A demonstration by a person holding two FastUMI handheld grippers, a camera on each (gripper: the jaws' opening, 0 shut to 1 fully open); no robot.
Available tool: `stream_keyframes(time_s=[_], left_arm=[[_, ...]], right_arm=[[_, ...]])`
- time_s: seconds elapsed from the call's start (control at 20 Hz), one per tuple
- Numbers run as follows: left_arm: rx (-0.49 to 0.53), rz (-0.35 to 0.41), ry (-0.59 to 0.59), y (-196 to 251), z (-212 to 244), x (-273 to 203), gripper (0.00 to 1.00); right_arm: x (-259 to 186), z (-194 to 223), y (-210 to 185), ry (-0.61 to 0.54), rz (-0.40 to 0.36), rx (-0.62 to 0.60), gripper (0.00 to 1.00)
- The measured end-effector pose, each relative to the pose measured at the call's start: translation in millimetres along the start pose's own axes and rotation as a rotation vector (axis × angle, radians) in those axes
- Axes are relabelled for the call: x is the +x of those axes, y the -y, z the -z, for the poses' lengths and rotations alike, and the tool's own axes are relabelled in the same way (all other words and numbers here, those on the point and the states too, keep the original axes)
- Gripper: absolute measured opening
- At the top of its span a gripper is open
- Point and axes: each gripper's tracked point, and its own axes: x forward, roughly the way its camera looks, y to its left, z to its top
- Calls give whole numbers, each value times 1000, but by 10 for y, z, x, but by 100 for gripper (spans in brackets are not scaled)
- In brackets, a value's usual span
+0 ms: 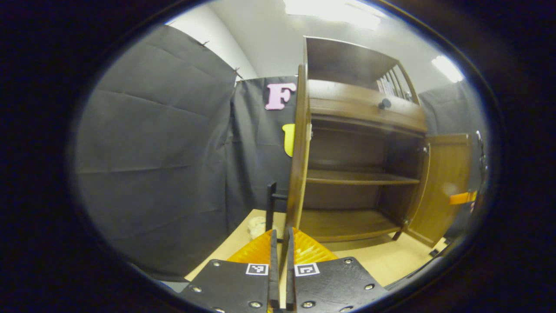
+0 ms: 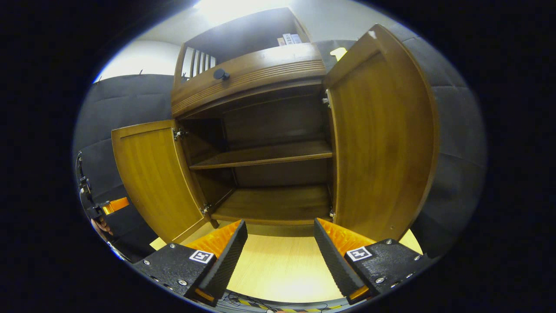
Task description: Open the right door of the double-door shoe cabinet with the right hand, and open the left door with the left hand.
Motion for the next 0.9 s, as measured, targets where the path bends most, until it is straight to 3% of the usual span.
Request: stream_keyframes(time_s=[0.05, 0.1, 0.2, 0.25, 0.3, 0.6, 0.8, 0.9], left_arm=[[-10, -10, 16, 101, -57, -57, 7], [-23, -8, 33, 220, -129, -113, 12], [-41, 12, 70, 429, -304, -150, 10], [-42, 15, 79, 528, -382, -167, 21], [-25, 10, 84, 587, -416, -147, 33], [46, -84, 144, 930, -700, -288, 100], [65, -154, 139, 1101, -702, -395, 100], [40, -180, 133, 1091, -659, -447, 100]], right_arm=[[-38, -53, 33, 10, 3, -5, 92], [-77, -93, 63, 15, 1, -12, 95], [-212, -192, 156, 37, 5, -29, 92], [-285, -238, 168, 52, -1, -31, 95], [-352, -288, 165, 65, -11, -30, 92], [-612, -366, 280, 99, -34, -46, 92], [-829, -345, 423, 113, -45, -42, 95], [-873, -341, 514, 119, -16, -86, 91]])
